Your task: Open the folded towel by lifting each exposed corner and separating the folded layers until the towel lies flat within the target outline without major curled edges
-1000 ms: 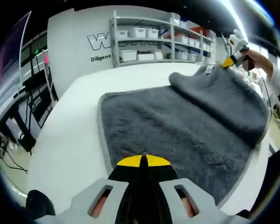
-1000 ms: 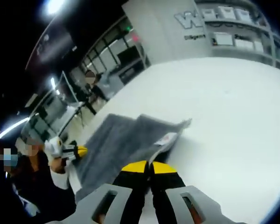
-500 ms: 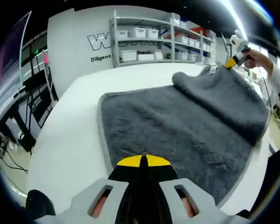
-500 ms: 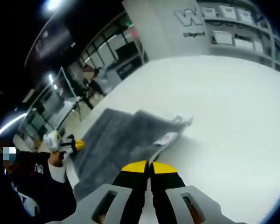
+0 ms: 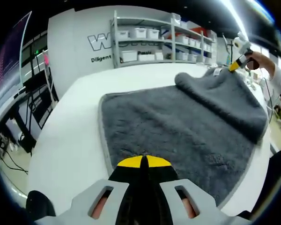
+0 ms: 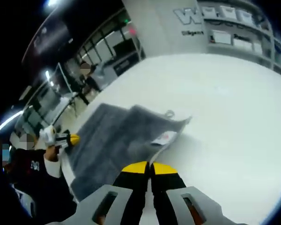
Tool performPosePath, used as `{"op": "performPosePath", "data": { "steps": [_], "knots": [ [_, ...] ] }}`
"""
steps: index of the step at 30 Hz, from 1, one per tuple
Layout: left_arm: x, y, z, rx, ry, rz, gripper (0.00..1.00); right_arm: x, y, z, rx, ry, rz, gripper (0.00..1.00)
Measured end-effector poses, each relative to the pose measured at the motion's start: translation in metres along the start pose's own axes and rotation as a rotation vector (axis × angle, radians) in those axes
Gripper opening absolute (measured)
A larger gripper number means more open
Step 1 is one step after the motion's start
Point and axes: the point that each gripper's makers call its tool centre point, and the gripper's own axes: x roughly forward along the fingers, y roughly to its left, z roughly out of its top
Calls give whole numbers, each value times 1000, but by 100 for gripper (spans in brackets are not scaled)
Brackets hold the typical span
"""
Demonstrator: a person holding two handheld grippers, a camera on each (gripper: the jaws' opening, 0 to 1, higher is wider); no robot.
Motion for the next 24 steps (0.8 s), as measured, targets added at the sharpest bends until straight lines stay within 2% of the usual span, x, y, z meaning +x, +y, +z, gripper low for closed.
{"op": "performPosePath", "data": {
  "steps": [11,24],
  "knots": [
    [-4,4,6,3,-1,2,0,10,-20,-10,-7,2,-40,0],
    [-6,1,7,3,-4,1,0,25,-35,-37,8,21,-66,0]
  ]
}}
